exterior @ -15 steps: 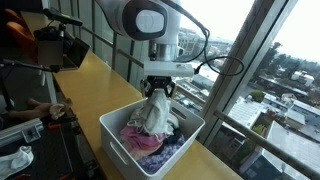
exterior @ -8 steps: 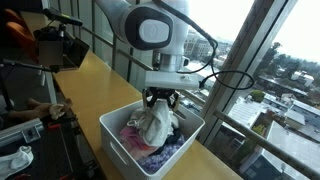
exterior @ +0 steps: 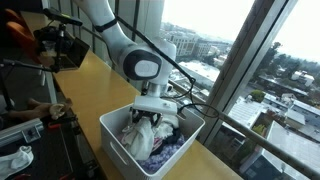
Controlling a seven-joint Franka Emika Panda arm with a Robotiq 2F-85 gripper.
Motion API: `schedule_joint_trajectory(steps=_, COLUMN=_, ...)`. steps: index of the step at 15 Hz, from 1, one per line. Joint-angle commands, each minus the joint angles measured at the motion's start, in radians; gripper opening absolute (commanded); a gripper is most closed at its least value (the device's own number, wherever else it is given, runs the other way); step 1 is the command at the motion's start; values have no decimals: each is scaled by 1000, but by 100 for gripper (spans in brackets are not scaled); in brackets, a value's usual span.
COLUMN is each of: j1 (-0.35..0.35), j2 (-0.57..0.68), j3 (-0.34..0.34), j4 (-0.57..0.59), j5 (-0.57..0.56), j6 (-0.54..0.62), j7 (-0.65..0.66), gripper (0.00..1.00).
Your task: Put the pile of cloths on the table into the white basket
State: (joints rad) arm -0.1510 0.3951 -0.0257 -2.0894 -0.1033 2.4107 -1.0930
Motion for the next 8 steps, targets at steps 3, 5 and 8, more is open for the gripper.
schedule_joint_trajectory(steps=3, j1=-3, j2=174, j3=37, j4=66, j5=4, j6=30, j7=28, gripper=3)
schedule_joint_trajectory(steps=5, j1=-7, j2=217, j3=41, j4=100, j5=2, j6=20, j7=29, gripper=3)
schedule_joint_trajectory(steps=8, j1=-13, j2=246, j3=46, j4=134, j5=6, j6=10, j7=29, gripper=40)
